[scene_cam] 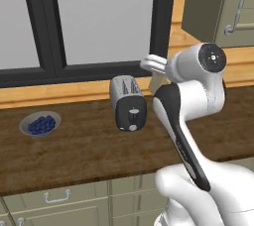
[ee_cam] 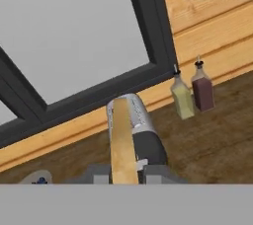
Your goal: Start the toaster. Once the lever pops up, take the bread to the plate on the dining counter.
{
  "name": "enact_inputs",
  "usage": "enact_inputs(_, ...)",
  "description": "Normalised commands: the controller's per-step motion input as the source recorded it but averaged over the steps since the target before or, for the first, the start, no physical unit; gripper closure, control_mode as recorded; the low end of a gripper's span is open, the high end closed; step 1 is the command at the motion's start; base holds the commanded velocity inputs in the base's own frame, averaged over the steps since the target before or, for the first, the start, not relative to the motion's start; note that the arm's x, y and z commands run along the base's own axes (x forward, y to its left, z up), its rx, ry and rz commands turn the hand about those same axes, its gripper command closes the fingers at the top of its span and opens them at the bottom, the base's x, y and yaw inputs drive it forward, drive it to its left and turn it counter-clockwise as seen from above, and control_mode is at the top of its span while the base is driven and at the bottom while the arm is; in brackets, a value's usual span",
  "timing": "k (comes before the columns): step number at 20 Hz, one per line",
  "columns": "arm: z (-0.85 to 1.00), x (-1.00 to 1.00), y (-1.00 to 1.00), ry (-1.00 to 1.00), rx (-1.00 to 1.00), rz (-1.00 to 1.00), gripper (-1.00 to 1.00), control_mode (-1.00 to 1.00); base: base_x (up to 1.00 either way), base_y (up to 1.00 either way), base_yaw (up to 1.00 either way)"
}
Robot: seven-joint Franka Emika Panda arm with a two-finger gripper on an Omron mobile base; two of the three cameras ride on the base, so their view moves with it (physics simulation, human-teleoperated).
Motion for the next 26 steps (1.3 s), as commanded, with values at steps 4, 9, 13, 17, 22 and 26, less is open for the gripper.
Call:
enact_inputs(4,-0.03,-0.37,-0.37,0.11,-0.11,0.02,1.0,-1.0,0.0,0.0,0.0)
enact_inputs(9,-0.07,-0.03,-0.24,0.11,-0.1,0.01,1.0,-1.0,0.0,0.0,0.0)
enact_inputs(13,-0.01,-0.26,0.0,0.03,-0.06,0.0,1.0,1.0,-0.24,0.02,0.0)
enact_inputs(17,0.0,0.0,0.0,0.0,0.0,0.0,1.0,1.0,-1.0,0.31,0.0)
enact_inputs(22,0.0,0.0,0.0,0.0,0.0,0.0,1.0,1.0,-0.95,0.63,0.5)
enact_inputs(26,0.0,0.0,0.0,0.0,0.0,0.0,1.0,1.0,-0.26,0.56,0.96)
